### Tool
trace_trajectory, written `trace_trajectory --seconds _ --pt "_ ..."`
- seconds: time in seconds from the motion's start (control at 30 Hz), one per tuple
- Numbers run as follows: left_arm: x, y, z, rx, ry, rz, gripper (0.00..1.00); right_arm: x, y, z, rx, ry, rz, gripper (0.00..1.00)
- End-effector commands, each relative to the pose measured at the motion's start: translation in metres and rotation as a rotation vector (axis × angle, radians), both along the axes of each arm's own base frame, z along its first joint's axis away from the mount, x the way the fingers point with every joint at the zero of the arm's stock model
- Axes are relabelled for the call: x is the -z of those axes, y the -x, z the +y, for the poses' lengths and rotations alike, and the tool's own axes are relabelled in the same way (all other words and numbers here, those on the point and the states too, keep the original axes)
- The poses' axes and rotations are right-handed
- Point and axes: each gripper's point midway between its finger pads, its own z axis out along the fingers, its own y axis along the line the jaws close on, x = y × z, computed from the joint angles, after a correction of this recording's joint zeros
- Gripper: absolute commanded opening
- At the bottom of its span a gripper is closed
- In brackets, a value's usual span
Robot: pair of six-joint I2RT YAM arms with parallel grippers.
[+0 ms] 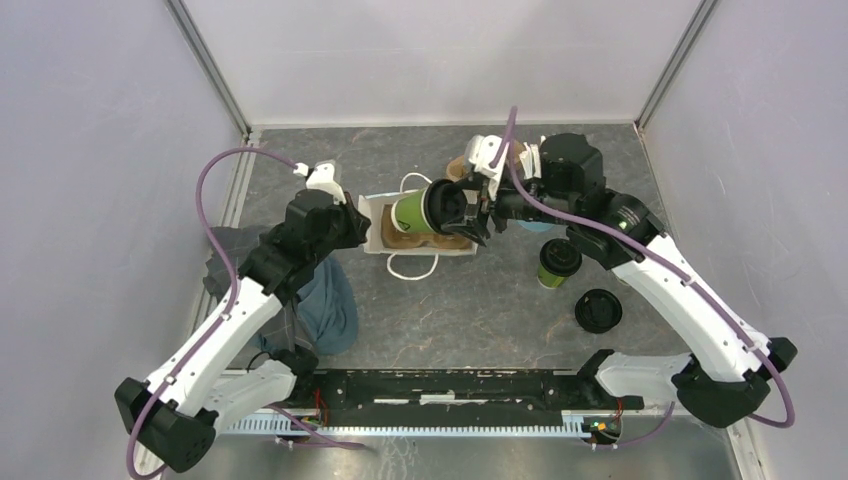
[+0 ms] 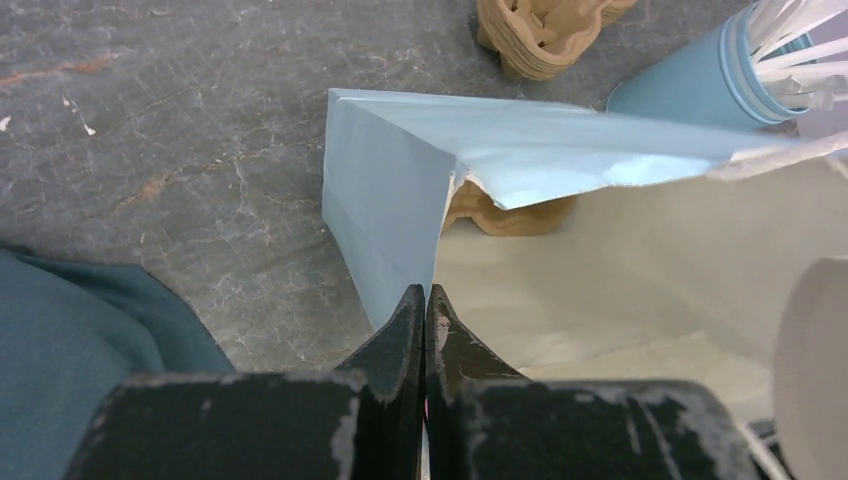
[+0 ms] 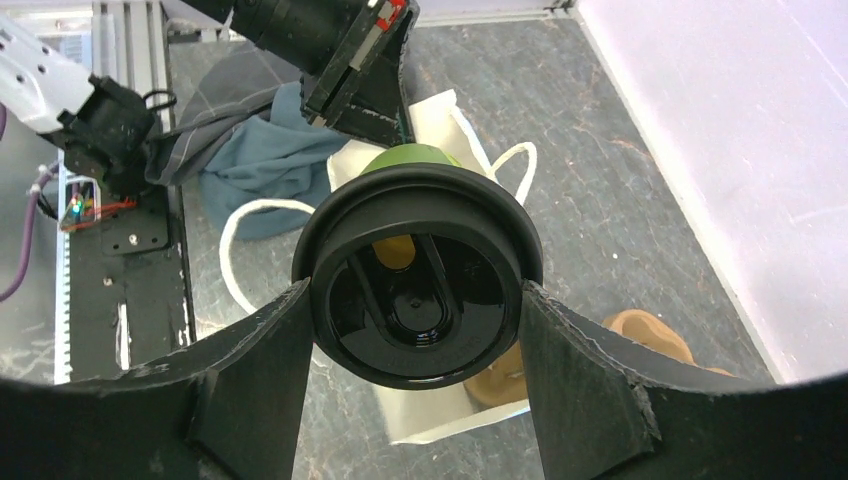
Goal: Pack the takeout coffee
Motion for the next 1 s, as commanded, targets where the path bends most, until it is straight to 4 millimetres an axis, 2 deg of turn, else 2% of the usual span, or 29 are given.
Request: trace_trajectory --seconds 0.0,0.2,0.37,0.53,0.8,0.97 --pt "-0.025 -0.006 -0.003 0.048 0.001 -0.168 0.02 0.0 0.001 0.012 -0.025 0.077 -0.075 0.51" --pt "-0.018 -0.003 0.001 0.048 -0.013 -0.159 0.02 0.016 0.01 0.026 -0.047 0.193 -0.151 0.5" --pt "-0.018 0.001 0.003 0.045 -0.016 -0.16 0.02 0.038 0.013 0.036 -0.027 0.323 -0.232 0.47" --pt "-0.018 0.003 0.002 0.053 -0.009 -0.154 0.02 0.062 0.005 0.037 0.038 0.462 -0.297 0.48" --pt "-0.02 0.001 0.001 0.07 -0.024 -0.167 0.02 0.083 -0.006 0.024 0.118 0.545 -0.322 0.5" --pt "-0.015 0.007 0.004 0.077 -0.022 -0.194 0.02 0.1 -0.009 0.035 0.076 0.568 -0.344 0.5"
